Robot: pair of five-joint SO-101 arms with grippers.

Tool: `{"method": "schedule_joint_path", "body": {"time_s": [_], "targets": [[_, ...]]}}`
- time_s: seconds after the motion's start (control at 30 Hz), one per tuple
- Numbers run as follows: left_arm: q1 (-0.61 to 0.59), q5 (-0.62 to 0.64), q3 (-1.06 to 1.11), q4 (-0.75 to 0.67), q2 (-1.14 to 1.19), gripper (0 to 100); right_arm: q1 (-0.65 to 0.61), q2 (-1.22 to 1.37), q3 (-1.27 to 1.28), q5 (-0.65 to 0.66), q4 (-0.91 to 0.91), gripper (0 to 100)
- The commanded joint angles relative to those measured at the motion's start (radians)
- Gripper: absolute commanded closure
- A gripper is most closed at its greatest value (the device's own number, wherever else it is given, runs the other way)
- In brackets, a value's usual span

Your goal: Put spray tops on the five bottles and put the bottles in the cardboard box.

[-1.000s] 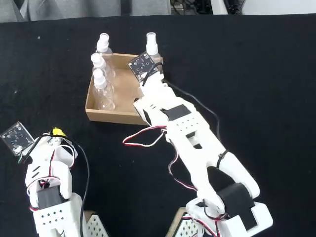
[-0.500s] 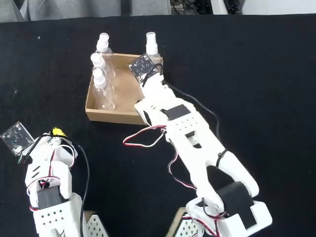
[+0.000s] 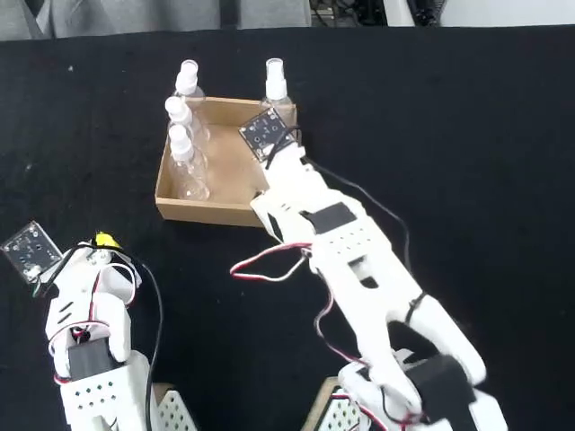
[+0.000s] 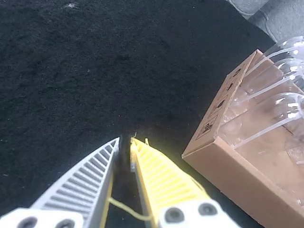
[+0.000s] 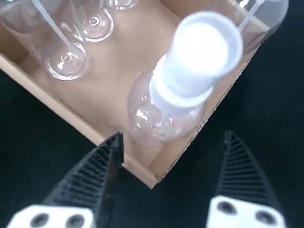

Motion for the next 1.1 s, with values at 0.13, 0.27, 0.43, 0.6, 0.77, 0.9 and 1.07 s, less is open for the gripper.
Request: {"method": "schedule_joint_path", "body": {"time_s": [0.13, 0.27, 0.43, 0.6, 0.77, 0.9, 1.07], "targets": [[-0.001, -0.011, 0.024, -0.021, -0.014, 97, 0.032, -0.163, 0.039, 0.008, 0.006, 72.7], [-0.001, -0.011, 0.024, -0.021, -0.014, 97, 0.032, -0.206, 0.067, 0.008, 0.006, 72.7], [-0.001, -0.011, 0.024, -0.021, -0.014, 97, 0.031, -0.266, 0.088, 0.009, 0.046, 72.7], [-0.001, -0.011, 0.024, -0.021, -0.014, 97, 0.029, -0.331, 0.091, 0.009, 0.1, 72.7], [-0.001, -0.011, 0.024, -0.021, -0.014, 97, 0.034, -0.381, 0.093, 0.009, 0.133, 72.7], [-0.001, -0.011, 0.024, -0.021, -0.014, 97, 0.034, -0.407, 0.094, 0.009, 0.155, 72.7], [-0.001, -0.011, 0.024, -0.021, -0.014, 97, 0.034, -0.449, 0.116, 0.008, 0.146, 78.8]]}}
